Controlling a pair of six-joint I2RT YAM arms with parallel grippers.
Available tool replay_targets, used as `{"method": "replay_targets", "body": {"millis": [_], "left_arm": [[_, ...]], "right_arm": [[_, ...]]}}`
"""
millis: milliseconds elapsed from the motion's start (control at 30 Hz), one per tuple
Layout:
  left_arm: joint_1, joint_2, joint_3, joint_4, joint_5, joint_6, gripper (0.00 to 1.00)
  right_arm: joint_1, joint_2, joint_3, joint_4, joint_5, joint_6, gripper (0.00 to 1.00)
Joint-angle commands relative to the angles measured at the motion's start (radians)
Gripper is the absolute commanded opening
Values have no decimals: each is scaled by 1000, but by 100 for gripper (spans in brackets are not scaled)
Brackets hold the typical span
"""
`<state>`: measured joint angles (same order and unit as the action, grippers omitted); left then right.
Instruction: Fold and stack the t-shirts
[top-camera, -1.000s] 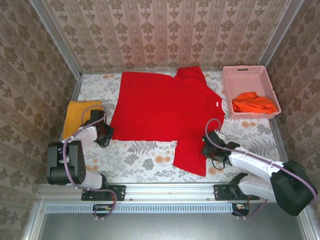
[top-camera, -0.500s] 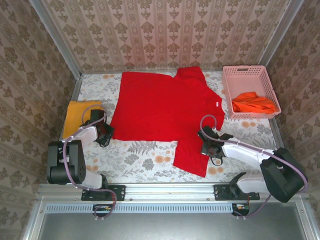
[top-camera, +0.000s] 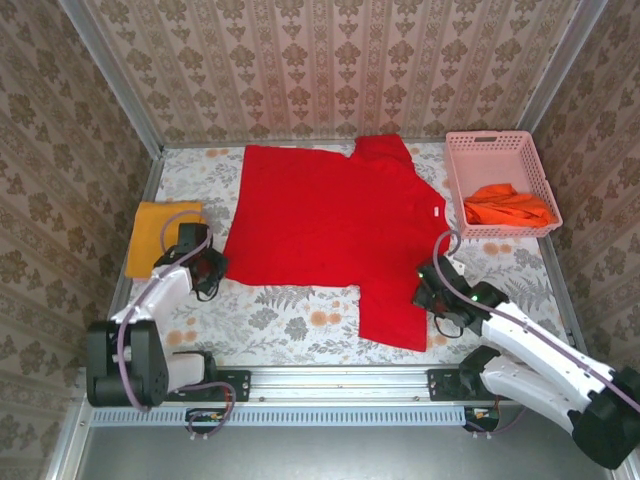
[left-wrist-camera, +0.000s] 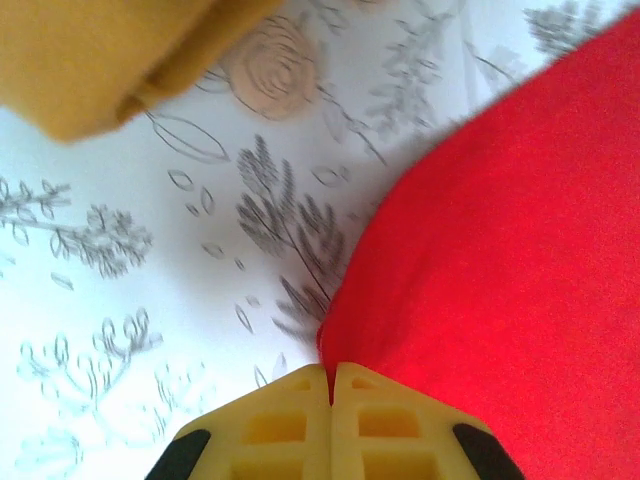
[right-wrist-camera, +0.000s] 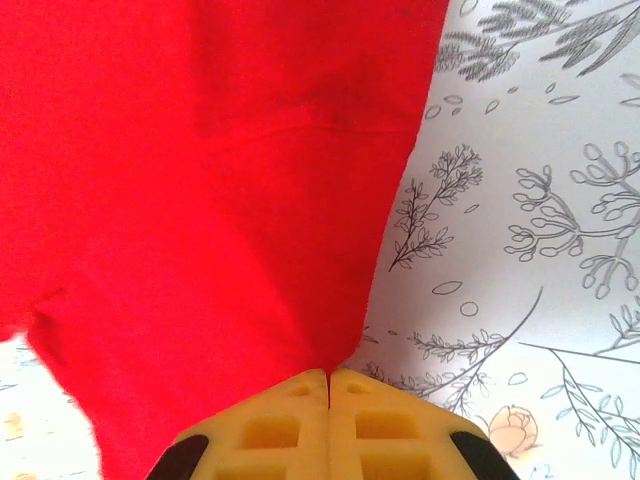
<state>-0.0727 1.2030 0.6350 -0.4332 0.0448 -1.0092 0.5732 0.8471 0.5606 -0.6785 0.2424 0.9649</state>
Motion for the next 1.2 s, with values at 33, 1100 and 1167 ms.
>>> {"method": "replay_targets", "body": {"millis": [33, 1100, 1167], "left_arm": [[-17, -102, 77, -118, -50, -2, 0], [14, 385, 562, -99, 95, 91, 0], [13, 337, 500, -97, 92, 93, 0]], "right_arm": [[-1, -30, 119, -107, 84, -14, 0], [-351, 385, 482, 74, -1, -240, 0], [-338, 318, 412, 54, -33, -216, 0]]}}
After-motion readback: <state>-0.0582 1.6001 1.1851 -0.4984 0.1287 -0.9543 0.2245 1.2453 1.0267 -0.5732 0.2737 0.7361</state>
